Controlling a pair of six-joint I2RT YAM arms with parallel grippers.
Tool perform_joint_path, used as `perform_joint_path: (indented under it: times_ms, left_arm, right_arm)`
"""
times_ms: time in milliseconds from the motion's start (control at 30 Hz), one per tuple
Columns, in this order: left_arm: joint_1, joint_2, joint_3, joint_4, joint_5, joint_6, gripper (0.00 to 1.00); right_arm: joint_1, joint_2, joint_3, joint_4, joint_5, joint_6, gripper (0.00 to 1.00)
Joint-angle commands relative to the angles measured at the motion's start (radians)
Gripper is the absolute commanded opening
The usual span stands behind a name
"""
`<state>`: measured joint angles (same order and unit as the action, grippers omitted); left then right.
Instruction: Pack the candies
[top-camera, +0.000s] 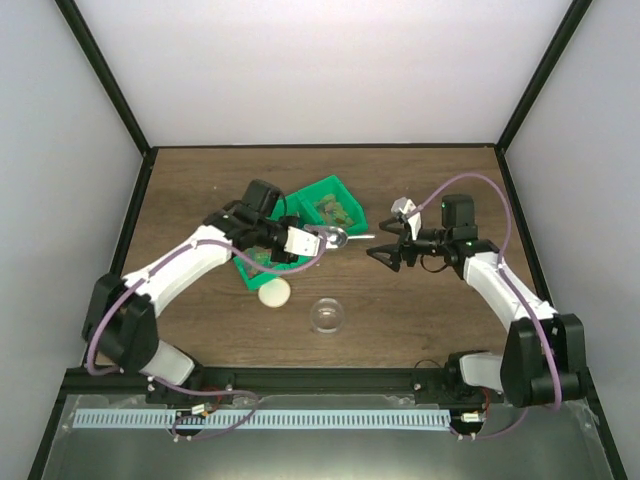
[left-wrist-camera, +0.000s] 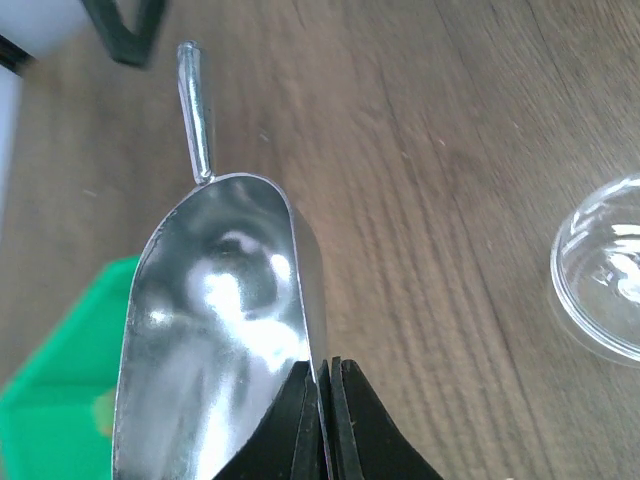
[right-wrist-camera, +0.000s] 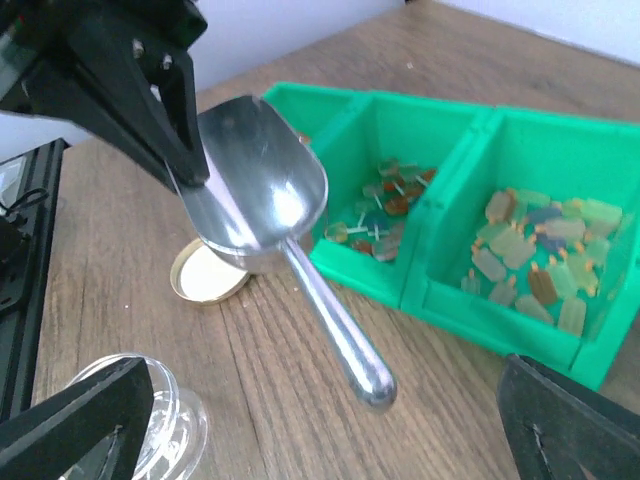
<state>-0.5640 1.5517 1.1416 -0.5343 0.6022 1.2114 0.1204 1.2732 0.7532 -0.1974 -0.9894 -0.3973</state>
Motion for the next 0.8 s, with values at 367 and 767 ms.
perform_joint_path:
  times_ms: [367,767]
  left_arm:
    - [-0.037,-0.202,-0.014,-0.043,-0.036,0.068,0.04]
    - [-0.071,-0.251,-0.047,-0.045,-0.035,0.109,0.04]
  right_arm:
    - [0.166,-0.082,0.195,-0.181,0.024,-0.267,0.60]
    - [0.223,0.000,0.255,-0.280,0.073,-0.338,0.42]
